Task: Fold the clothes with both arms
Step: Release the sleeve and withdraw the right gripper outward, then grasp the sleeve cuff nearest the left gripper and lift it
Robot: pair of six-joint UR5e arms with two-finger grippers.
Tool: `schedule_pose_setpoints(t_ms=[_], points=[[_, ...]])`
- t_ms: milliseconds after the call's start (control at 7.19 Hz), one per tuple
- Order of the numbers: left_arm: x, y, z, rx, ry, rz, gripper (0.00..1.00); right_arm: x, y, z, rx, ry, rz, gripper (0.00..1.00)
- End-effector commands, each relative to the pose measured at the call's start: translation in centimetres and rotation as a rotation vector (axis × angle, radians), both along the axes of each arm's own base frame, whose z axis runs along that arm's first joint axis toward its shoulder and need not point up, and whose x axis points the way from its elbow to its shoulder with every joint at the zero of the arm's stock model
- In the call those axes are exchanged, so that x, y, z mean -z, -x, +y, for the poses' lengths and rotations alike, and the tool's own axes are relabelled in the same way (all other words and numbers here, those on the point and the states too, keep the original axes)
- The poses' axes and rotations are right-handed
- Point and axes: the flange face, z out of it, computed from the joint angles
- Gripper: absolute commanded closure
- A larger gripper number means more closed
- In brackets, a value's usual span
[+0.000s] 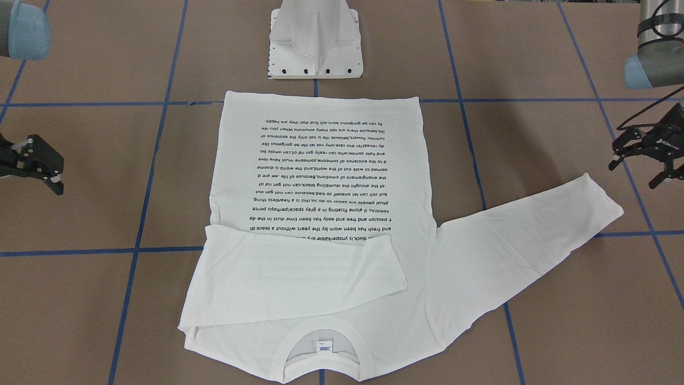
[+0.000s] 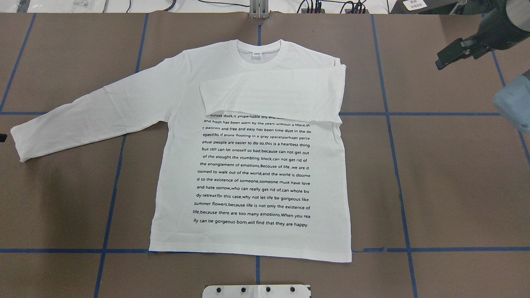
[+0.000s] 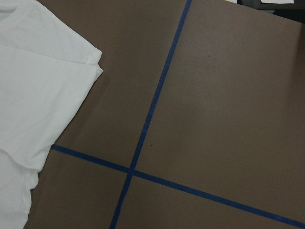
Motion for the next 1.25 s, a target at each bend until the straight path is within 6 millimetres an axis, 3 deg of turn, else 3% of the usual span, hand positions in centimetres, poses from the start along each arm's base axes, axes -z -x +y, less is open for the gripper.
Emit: schedule_pose_setpoints(t_ms=[0, 417, 834, 1113], points=[[-1.5, -2.9, 1.0, -0.026, -0.011, -0.037, 0.00, -1.8, -1.3, 1.7, -0.004, 0.016, 0.013, 0.00], [-1.7, -5.8, 2.4, -0.098, -0.021, -0.035, 0.00, -1.8, -1.5, 2.4, -0.009, 0.019, 0.010, 0.00], [-2.2, -6.2, 2.7, -0.106, -0.019, -0.045, 0.25, -1.9, -1.5, 2.4, -0.009, 0.022, 0.009, 0.00], [-2.3, -6.7, 2.8, -0.106, -0.025, -0.059, 0.25, -2.3, -1.6, 2.6, -0.008, 0.027, 0.011, 0.00]])
